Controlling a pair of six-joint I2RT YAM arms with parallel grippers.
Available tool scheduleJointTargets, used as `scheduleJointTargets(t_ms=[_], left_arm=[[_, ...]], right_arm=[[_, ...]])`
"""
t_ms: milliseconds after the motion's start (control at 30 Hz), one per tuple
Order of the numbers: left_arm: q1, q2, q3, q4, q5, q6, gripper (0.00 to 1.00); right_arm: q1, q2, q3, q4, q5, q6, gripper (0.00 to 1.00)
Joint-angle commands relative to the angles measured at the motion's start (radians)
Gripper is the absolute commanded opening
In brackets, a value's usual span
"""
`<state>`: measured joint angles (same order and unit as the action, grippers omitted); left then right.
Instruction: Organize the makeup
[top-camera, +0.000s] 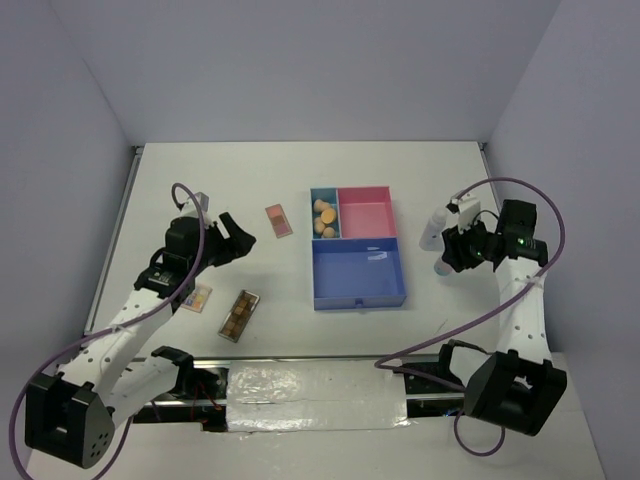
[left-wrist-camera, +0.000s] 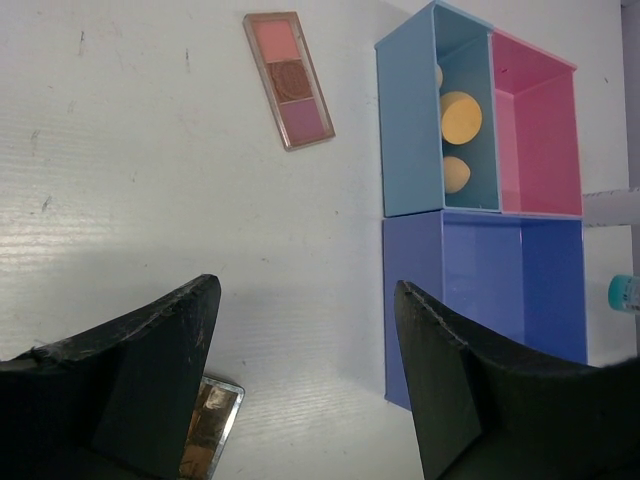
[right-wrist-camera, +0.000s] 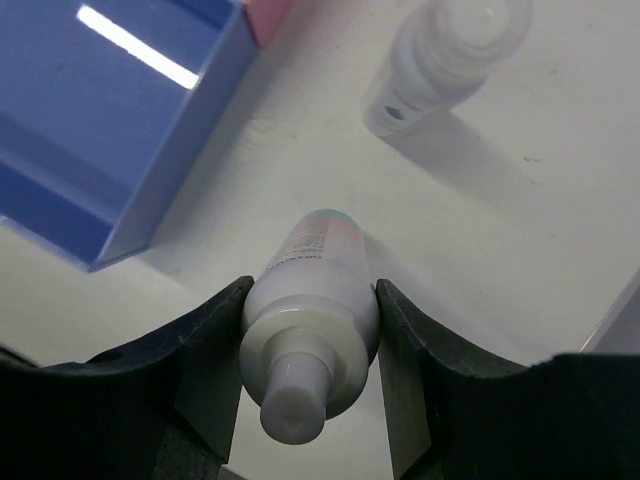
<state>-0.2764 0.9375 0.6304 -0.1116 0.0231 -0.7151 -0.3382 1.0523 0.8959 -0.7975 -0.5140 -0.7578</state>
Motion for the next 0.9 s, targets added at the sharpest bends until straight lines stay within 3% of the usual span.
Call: scheduleJointTargets(t_ms=[0, 167, 400, 567, 867], left_arm=[[0.005, -0.017, -0.015, 0.023, -0.009, -0.017, 0.82], [0.006, -0.017, -0.001, 0.009, -0.009, -0.007, 0.82], [0.006, -0.043, -0.003, -0.014, -0.02, -0.012, 0.83], [0.006, -0.08, -0.017, -0.036, -0.018, -0.021, 0.83], [0.006, -0.109, -0.003, -0.069, -0.018, -0.02, 0.83]], right_arm=[[0.005, -0.021, 0.104, -0.187, -0.161, -0.159, 0.17], [0.123, -0.028, 0.173, -0.246, -0.21, -0.212, 0.17], [0.387, 0.001, 0.284, -0.174, -0.133, -0.08, 0.16], [0.566, 0.07, 0.34, -0.123, 0.031, -0.002, 0.15], [0.872, 0.31, 0.436, -0.178, 0.383, -0.04, 0.14]])
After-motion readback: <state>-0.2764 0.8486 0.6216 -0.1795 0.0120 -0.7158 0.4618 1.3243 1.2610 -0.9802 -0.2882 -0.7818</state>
